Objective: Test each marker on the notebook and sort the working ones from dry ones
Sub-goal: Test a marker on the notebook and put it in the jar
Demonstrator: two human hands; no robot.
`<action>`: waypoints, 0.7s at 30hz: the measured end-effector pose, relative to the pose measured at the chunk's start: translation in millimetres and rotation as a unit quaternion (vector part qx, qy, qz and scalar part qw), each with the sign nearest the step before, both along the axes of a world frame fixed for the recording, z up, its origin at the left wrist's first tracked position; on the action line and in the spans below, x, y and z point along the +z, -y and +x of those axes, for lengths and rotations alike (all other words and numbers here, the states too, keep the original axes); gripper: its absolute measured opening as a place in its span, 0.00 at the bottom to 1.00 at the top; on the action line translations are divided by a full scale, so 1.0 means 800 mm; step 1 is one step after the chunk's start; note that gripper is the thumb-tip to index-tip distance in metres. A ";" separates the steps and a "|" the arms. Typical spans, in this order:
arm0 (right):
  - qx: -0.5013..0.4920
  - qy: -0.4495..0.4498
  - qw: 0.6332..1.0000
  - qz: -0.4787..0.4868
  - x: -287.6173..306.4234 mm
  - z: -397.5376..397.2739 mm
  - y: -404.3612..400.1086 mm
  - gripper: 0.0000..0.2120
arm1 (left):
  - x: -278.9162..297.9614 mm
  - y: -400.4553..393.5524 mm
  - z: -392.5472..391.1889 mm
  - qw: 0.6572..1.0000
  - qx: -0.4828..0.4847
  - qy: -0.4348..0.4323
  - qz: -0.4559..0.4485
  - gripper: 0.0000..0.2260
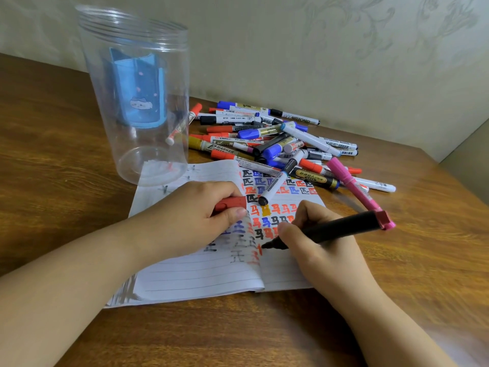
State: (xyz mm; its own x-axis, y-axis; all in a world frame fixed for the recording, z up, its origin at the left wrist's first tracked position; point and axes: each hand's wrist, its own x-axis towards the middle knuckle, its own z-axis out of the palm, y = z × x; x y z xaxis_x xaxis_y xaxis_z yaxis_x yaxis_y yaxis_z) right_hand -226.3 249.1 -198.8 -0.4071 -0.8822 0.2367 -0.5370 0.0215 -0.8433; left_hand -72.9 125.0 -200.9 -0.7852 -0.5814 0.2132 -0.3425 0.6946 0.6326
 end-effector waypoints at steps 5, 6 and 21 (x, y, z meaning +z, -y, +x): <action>-0.003 0.002 1.000 0.009 0.000 -0.001 0.000 0.14 | -0.002 0.001 0.000 1.000 0.004 0.000 0.001 0.01; -0.005 0.009 1.000 0.012 0.001 -0.001 0.000 0.14 | -0.002 0.001 0.000 1.000 0.003 0.000 0.001 0.01; -0.055 0.141 0.988 -0.027 0.022 -0.005 0.000 0.14 | 0.004 0.001 0.002 0.999 -0.028 -0.017 0.009 0.15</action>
State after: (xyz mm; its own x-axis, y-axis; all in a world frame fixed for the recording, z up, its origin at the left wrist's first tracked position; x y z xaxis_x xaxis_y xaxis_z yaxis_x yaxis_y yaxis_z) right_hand -230.0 249.0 -181.0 -0.5564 -0.8183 0.1445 -0.2765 0.0183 -0.9609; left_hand -71.4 124.2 -197.4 -0.8091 -0.5410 0.2294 -0.2824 0.7003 0.6556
